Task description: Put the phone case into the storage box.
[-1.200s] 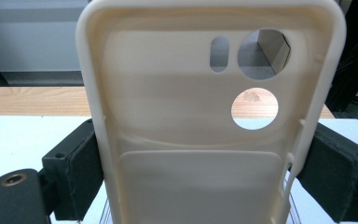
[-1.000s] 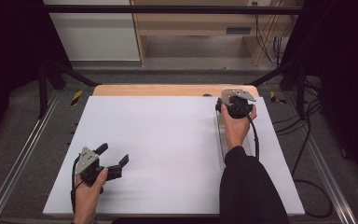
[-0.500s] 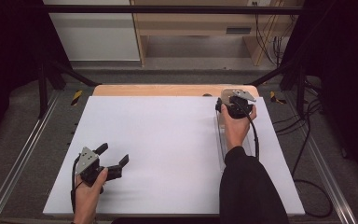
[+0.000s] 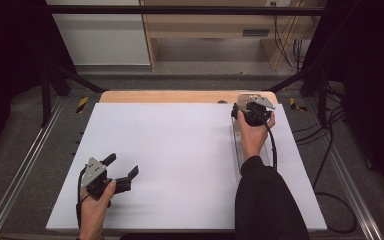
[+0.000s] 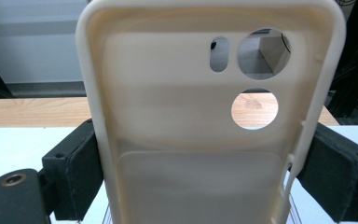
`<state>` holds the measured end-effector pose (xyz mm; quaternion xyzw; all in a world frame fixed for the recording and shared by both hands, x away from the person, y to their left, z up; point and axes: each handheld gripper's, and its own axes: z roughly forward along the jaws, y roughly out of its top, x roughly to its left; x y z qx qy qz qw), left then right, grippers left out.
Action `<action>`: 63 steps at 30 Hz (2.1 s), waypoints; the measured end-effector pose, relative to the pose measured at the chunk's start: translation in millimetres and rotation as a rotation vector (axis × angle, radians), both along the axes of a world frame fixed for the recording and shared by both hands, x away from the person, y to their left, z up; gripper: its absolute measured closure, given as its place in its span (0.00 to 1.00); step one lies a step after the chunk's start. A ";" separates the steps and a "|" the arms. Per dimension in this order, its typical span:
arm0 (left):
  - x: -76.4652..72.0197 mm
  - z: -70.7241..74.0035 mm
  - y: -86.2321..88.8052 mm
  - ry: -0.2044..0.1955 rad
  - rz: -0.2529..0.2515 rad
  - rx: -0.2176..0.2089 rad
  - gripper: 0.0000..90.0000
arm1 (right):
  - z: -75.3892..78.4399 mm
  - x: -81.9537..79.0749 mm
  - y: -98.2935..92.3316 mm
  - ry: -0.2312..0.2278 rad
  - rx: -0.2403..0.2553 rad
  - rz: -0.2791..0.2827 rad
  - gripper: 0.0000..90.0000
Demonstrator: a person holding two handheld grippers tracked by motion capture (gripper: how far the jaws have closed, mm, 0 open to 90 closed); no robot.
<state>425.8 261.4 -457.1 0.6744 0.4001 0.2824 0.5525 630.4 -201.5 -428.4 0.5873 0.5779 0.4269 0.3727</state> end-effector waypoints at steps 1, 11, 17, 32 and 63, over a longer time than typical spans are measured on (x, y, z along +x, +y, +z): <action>0.0 0.0 0.0 0.000 0.000 0.000 0.04 | -0.4 0.2 0.1 0.001 -0.001 -0.001 0.13; -0.2 0.0 -1.0 -0.001 -0.003 0.004 0.04 | -2.4 1.1 5.2 0.000 -0.040 -0.001 0.12; -0.2 -0.1 -1.7 0.000 -0.004 0.005 0.04 | -2.7 1.4 9.1 0.009 -0.065 0.006 0.11; 0.0 -0.3 -1.7 0.003 -0.003 0.006 0.04 | -4.6 1.5 13.7 0.014 -0.105 0.004 0.05; -0.9 4.4 8.8 -0.030 0.016 0.021 0.04 | 14.0 -14.7 10.2 0.031 -0.061 0.050 0.07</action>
